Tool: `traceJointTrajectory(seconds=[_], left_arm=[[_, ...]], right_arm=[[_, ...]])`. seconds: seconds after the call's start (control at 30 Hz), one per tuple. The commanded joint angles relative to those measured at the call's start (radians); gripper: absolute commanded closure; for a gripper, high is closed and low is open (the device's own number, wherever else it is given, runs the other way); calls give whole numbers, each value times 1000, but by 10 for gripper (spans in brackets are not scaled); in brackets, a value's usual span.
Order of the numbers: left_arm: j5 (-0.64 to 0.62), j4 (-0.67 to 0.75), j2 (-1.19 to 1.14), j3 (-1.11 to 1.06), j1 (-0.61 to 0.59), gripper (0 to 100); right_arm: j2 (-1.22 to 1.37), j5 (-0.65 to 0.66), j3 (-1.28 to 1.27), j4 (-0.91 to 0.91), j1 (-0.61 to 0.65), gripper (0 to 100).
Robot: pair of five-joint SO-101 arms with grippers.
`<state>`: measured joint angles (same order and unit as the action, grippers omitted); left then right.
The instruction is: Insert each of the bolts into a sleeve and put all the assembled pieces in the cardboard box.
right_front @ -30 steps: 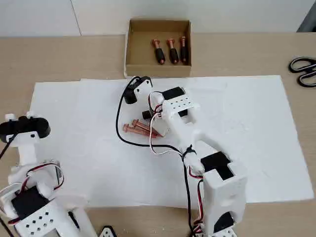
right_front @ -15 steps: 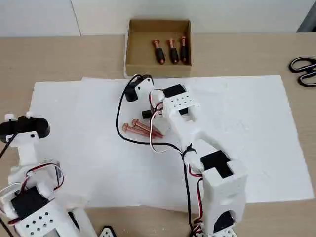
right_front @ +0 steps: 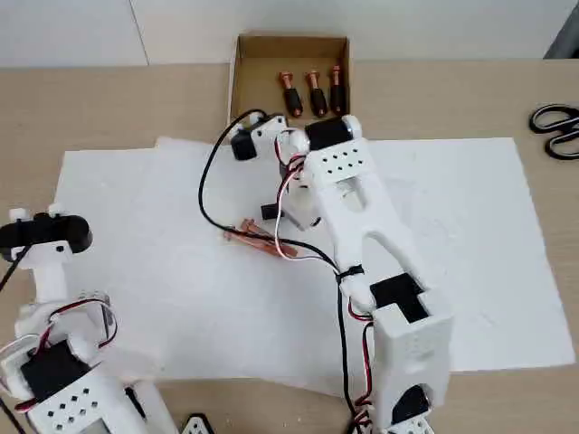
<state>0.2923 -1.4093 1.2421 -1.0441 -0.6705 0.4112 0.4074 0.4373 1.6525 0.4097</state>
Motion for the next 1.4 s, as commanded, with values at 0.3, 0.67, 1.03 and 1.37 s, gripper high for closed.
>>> traceJointTrajectory(seconds=[0.3, 0.67, 1.03, 1.37], left_arm=[[0, 32, 9, 8, 3, 864], [0, 32, 9, 8, 3, 864], [0, 32, 9, 8, 3, 864], [0, 32, 9, 8, 3, 864]], right_arm=[[65, -292, 87, 53, -183, 995], [260, -285, 89, 53, -183, 991], [257, -270, 89, 53, -157, 873], [254, -265, 95, 53, -145, 873]])
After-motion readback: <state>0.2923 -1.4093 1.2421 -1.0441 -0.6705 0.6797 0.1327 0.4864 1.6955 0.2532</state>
